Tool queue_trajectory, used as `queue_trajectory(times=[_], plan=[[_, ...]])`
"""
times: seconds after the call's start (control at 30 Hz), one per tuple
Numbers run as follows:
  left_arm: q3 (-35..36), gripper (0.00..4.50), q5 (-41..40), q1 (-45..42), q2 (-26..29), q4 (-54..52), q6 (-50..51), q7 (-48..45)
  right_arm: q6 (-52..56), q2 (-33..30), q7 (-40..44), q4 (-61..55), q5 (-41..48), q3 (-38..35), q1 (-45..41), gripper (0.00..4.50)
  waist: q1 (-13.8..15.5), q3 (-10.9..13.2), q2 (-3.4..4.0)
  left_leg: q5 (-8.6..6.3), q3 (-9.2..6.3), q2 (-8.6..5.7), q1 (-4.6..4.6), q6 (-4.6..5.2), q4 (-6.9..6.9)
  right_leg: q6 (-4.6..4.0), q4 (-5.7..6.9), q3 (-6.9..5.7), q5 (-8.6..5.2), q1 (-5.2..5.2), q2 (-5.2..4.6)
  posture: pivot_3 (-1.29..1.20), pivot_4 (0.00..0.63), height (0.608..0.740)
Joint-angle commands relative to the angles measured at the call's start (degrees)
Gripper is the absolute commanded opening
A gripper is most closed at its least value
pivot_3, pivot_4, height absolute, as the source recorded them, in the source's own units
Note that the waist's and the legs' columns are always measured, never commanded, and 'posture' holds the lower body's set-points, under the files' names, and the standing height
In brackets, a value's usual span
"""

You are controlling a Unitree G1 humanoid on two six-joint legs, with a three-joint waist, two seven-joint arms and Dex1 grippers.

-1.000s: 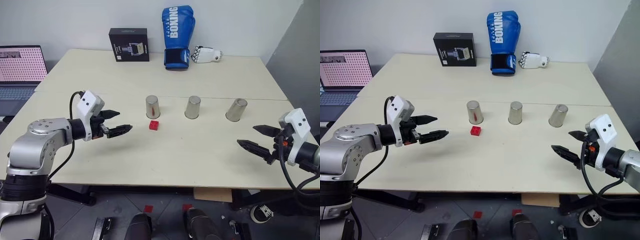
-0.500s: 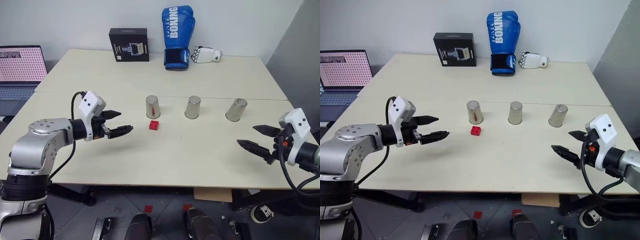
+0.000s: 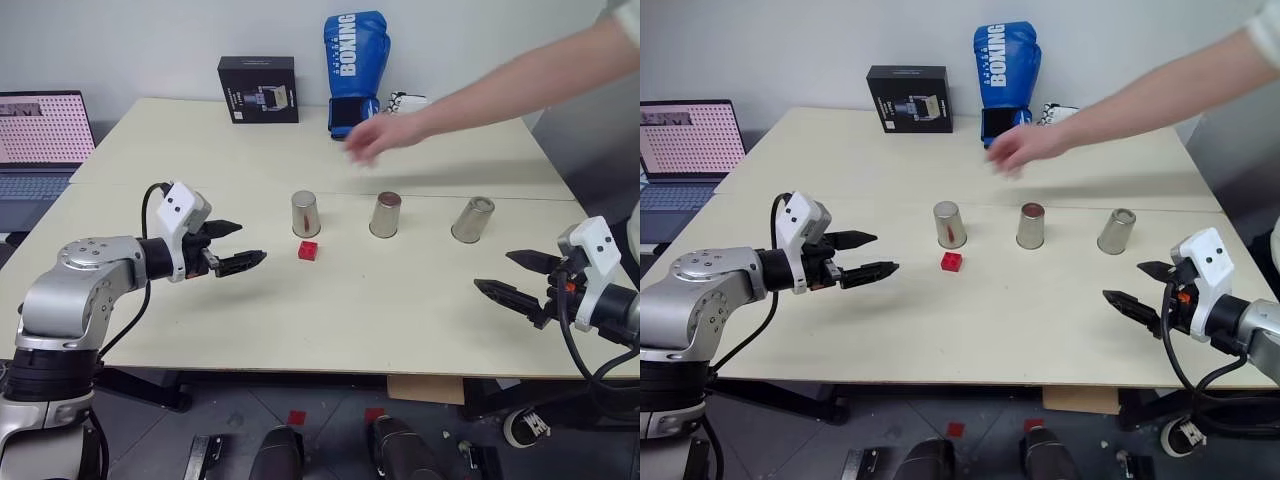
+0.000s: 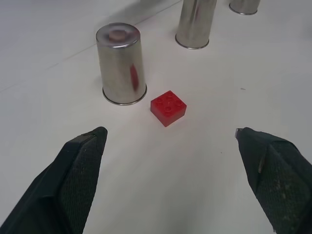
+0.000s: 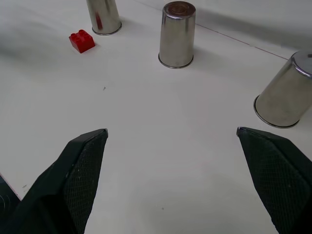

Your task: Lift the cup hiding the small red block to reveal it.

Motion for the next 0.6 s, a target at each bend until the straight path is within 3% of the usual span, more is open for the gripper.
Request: queue_trajectory(times=[0.03,0.6], plan=[[0.5,4.48,0.3,-1.1,0.8,-0.6,-1.2,-0.3,-1.4,-0.9,-0.3,-0.5,0.2,-1.3,-0.5,4.50,0.0,0.0,0.00,0.00,0.00,0.00,0.00,0.00,0.00,0.00,0.00,0.00,0.00,0.00,0.00,0.00,0.150,0.740],[-0.5,4.48,1.1,-2.3,0.8,0.8,-2.6,-0.9,-1.8,-0.5,-0.6,-1.0,0.2,-1.3,0.0,4.50,0.0,0.0,0.00,0.00,0.00,0.00,0.01,0.00,0.03,0.00,0.06,0.00,0.00,0.00,0.00,0.00,0.150,0.740]])
